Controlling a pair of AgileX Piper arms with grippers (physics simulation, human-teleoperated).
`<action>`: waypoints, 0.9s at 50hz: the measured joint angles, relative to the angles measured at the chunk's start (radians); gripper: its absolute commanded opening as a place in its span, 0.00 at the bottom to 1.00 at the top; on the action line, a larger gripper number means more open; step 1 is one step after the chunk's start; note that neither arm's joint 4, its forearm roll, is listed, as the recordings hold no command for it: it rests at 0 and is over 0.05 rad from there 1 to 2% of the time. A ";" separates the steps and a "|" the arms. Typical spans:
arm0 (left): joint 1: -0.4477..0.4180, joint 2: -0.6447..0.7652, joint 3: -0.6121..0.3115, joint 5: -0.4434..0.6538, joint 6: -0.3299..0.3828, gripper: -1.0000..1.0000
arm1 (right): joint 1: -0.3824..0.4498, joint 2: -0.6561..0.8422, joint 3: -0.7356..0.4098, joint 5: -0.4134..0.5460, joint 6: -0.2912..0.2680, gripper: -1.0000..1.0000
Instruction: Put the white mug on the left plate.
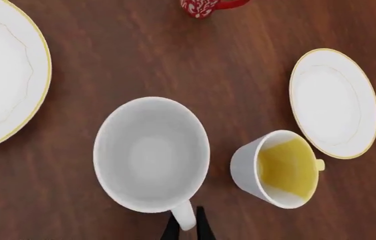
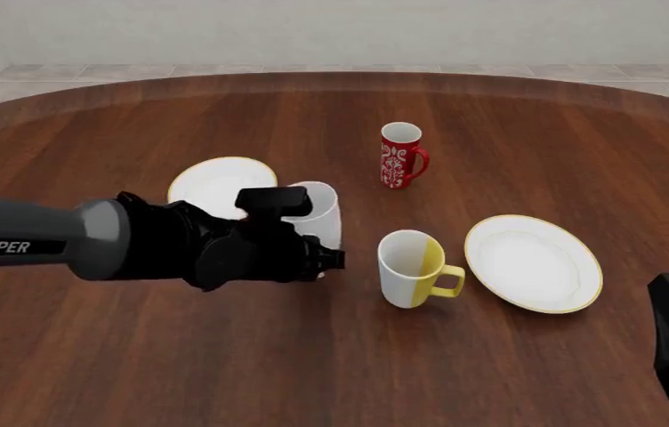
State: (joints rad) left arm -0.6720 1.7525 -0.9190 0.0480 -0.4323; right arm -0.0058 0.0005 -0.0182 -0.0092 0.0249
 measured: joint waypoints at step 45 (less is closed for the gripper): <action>0.172 -0.230 -0.014 0.103 0.399 0.00 | 0.008 0.000 0.009 0.003 -0.006 1.00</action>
State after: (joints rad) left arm -0.5005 1.5223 -0.9332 0.1513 -0.0335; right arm 0.0025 0.0008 -0.0094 -0.0062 0.0190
